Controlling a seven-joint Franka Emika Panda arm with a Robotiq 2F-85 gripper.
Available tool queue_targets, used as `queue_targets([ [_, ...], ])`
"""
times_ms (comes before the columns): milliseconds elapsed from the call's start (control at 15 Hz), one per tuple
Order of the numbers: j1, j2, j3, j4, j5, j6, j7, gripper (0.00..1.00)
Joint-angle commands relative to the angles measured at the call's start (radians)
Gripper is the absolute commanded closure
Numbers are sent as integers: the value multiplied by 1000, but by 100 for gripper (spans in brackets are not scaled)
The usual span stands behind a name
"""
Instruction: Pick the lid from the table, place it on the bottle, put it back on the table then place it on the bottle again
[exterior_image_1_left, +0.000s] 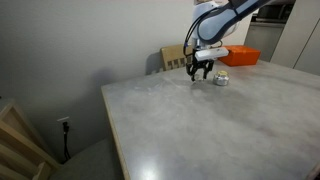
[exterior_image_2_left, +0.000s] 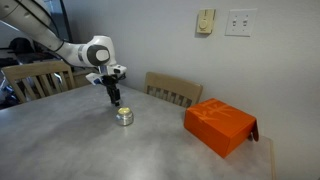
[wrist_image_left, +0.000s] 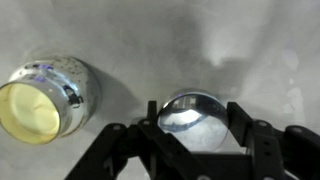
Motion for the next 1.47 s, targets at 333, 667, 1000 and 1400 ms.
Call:
queue_targets([
  [333,-32,-191,-31,-247,-8,7,70,56],
  [667,-53,-256,-37,-350,-18,17,109,56],
  [1000,-65,-301,-36,-418,-21,25,138,56],
  [1400,-86,-293,-38,-474,-12,171,171,56],
])
